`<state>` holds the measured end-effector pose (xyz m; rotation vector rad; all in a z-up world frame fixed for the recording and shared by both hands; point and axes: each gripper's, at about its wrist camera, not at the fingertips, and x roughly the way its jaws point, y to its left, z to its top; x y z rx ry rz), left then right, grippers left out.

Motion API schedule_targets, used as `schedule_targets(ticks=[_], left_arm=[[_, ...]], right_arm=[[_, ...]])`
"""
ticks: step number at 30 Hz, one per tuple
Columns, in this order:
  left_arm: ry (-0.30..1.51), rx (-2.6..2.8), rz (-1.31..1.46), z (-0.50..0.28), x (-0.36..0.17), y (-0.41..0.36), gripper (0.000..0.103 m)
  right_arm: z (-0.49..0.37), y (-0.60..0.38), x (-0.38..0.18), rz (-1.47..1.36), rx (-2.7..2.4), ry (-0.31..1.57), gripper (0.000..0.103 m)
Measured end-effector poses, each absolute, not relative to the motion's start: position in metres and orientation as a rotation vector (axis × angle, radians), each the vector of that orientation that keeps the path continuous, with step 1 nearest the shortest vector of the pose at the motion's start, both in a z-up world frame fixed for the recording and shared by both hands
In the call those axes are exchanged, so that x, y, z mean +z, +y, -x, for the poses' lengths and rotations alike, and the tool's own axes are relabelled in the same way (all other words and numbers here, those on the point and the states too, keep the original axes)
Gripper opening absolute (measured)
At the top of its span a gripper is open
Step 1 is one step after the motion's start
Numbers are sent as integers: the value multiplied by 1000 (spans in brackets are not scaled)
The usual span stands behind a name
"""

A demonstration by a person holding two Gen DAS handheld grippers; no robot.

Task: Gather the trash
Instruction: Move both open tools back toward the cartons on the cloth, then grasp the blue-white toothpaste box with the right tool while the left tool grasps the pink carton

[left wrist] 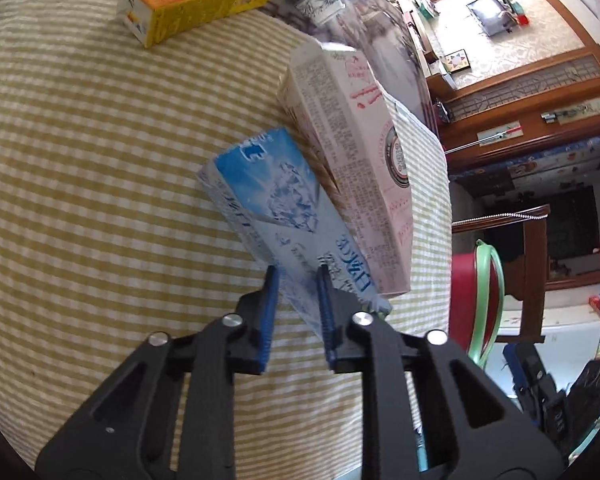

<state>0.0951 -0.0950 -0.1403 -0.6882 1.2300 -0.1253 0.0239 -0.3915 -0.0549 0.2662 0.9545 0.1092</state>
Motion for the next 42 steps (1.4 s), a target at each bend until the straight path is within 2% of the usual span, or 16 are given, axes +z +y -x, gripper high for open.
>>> schedule_targets(ticks=[5, 7, 9, 18, 28, 29, 31, 32, 37, 42], left_arm=[[1274, -98, 732, -92, -148, -70, 20], [1261, -99, 744, -89, -147, -64, 28], [1248, -98, 753, -88, -145, -61, 38], [1205, -64, 763, -82, -133, -39, 45], [1128, 5, 698, -69, -113, -18, 49], [1125, 10, 696, -68, -112, -16, 49], [1119, 17, 694, -67, -111, -14, 49], [1117, 19, 690, -66, -110, -12, 49], [1119, 7, 683, -71, -109, -17, 49], [1129, -37, 668, -87, -109, -37, 56]], right_arm=[[-34, -360, -58, -237, 179, 973, 60], [-37, -348, -61, -215, 212, 989, 60], [-41, -335, -70, -178, 270, 1042, 69], [-56, -256, -114, 150, 507, 1150, 69], [-84, -194, -148, 356, 566, 1183, 72], [-85, -191, -151, 368, 565, 1185, 71], [-84, -186, -154, 370, 569, 1187, 61], [-83, -186, -153, 357, 578, 1189, 50], [-65, -202, -149, 243, 603, 1220, 48], [-32, -243, -131, 99, 601, 1239, 48]])
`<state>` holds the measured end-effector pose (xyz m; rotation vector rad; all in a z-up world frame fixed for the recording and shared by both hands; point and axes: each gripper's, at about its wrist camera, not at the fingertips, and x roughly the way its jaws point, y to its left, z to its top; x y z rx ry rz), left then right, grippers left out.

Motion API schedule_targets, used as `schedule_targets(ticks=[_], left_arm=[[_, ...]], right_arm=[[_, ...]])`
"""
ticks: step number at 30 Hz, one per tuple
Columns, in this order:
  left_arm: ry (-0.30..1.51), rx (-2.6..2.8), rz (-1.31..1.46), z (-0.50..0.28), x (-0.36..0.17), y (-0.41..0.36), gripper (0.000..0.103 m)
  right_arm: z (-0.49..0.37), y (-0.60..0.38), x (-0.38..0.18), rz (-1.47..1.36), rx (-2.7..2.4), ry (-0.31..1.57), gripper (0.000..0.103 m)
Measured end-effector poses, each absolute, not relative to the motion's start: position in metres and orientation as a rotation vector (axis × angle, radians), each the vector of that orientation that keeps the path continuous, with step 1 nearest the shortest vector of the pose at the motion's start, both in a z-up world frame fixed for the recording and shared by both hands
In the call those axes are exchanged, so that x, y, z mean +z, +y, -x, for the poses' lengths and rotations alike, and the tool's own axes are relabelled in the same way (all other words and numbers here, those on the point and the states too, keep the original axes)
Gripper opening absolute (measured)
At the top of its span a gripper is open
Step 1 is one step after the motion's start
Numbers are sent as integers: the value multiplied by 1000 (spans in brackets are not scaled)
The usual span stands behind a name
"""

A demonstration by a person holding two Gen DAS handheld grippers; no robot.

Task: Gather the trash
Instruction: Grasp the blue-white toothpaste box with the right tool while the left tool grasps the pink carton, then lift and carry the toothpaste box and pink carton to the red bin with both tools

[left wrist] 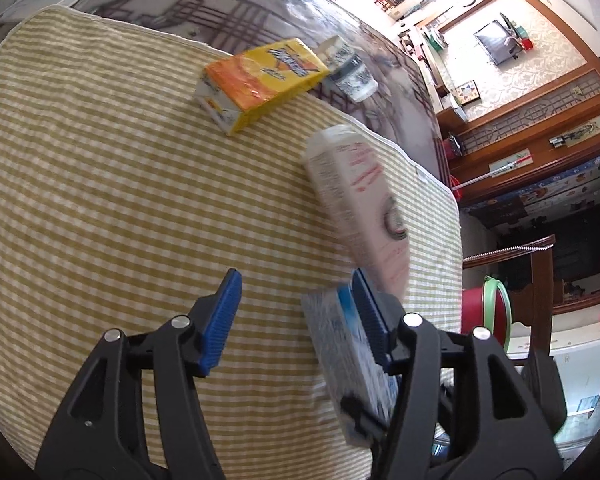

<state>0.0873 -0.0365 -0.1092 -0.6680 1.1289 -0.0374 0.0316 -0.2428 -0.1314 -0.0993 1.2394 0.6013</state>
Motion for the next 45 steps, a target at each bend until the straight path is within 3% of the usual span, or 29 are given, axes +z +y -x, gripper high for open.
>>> schedule_targets(ticks=[6, 17, 19, 29, 39, 45], left_arm=[[1153, -51, 692, -110, -120, -69, 71], [1169, 70, 712, -154, -141, -102, 72], [1181, 69, 681, -158, -145, -106, 62], [1218, -131, 636, -147, -132, -92, 52], [1297, -183, 611, -134, -126, -46, 49], [1390, -254, 445, -150, -120, -39, 49]], right_arm=[[-9, -294, -114, -30, 512, 1215, 47], [-6, -352, -108, -162, 360, 1185, 47], [-7, -356, -108, -164, 359, 1189, 47], [-9, -354, -103, -151, 379, 1182, 47], [-19, -337, -112, -116, 377, 1197, 47], [-19, -335, -115, -113, 375, 1202, 47]])
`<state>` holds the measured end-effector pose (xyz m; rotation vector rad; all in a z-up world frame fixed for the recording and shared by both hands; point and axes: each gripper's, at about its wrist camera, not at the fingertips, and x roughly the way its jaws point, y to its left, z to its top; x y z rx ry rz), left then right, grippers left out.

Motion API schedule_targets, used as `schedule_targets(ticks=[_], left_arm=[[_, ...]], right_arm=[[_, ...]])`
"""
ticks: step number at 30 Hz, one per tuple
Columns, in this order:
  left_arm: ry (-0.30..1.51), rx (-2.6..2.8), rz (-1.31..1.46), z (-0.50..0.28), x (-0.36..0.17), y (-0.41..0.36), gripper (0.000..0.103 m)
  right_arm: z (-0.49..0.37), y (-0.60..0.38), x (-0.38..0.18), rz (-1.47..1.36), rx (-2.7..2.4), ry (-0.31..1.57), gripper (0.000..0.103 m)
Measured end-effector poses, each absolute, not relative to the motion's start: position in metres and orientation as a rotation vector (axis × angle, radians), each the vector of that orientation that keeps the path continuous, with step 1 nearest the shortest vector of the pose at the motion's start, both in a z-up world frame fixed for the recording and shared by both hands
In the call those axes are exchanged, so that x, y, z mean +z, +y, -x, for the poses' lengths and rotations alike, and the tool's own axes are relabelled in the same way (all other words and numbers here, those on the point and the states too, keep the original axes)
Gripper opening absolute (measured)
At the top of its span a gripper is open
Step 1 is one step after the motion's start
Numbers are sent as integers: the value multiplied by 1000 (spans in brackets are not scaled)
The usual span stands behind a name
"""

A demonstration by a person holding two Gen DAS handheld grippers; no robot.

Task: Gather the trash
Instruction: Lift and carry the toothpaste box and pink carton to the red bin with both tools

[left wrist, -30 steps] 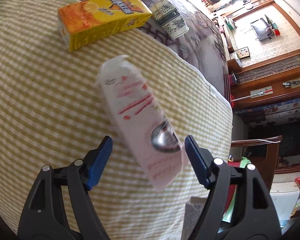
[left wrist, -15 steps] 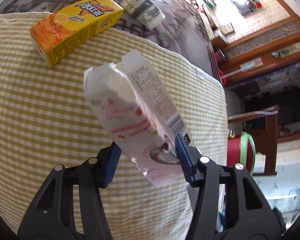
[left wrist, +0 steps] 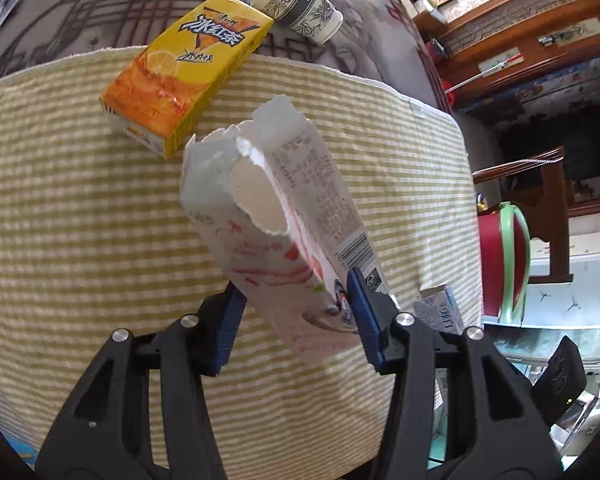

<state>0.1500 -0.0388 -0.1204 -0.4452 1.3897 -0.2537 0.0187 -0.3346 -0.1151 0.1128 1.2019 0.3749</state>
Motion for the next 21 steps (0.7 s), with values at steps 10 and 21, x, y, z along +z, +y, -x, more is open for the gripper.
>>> schedule_targets(ticks=[10, 21], left_arm=[[1316, -75, 502, -140, -143, -74, 82], [1248, -74, 402, -132, -136, -97, 45]], right_arm=[[-22, -324, -119, -59, 346, 1193, 48], [-34, -310, -144, 48, 338, 1241, 57]])
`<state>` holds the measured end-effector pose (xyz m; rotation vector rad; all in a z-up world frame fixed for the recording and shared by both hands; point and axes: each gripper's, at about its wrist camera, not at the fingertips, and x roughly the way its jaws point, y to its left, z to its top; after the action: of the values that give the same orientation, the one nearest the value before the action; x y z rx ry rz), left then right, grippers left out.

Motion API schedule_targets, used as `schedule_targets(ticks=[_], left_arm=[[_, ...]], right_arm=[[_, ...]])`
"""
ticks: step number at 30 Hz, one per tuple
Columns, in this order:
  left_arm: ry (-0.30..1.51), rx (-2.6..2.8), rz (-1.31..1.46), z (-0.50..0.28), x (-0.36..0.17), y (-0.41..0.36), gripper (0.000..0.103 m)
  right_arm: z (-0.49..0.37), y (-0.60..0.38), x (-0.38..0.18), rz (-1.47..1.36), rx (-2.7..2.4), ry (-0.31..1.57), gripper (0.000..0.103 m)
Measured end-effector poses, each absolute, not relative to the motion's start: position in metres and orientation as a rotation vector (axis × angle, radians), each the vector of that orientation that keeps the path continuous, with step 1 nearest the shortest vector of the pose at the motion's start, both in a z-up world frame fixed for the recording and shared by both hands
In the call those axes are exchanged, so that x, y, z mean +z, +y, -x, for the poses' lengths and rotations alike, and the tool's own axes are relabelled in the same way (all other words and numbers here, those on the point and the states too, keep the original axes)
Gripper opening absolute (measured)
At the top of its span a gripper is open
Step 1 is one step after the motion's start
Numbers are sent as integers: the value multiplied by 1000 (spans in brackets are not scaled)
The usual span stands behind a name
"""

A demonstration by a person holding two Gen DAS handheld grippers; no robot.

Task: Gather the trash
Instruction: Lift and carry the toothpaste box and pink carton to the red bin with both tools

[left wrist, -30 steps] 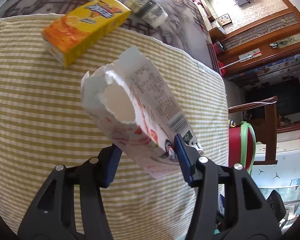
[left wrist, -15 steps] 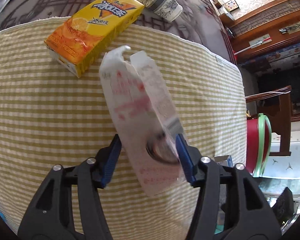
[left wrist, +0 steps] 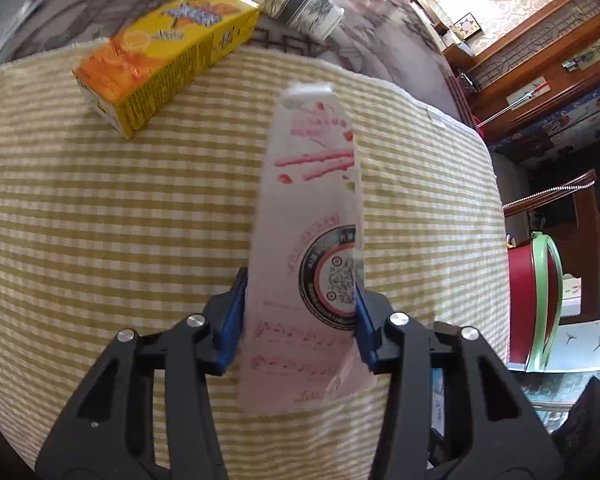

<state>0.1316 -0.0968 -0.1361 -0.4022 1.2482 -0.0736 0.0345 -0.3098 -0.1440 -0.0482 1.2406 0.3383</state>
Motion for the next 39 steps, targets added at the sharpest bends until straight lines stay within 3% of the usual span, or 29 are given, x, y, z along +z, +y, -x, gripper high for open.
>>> schedule_targets(ticks=[1, 9, 21, 39], left_arm=[[1218, -74, 370, -127, -128, -97, 45], [1064, -82, 242, -95, -75, -102, 45], [969, -72, 226, -74, -39, -108, 45], [949, -38, 230, -68, -32, -154, 45]], right_arm=[[-35, -308, -148, 54, 342, 1249, 48], [-39, -305, -123, 30, 359, 1145, 47], [-41, -324, -65, -47, 373, 975, 48], [-38, -369, -57, -65, 414, 963, 48]])
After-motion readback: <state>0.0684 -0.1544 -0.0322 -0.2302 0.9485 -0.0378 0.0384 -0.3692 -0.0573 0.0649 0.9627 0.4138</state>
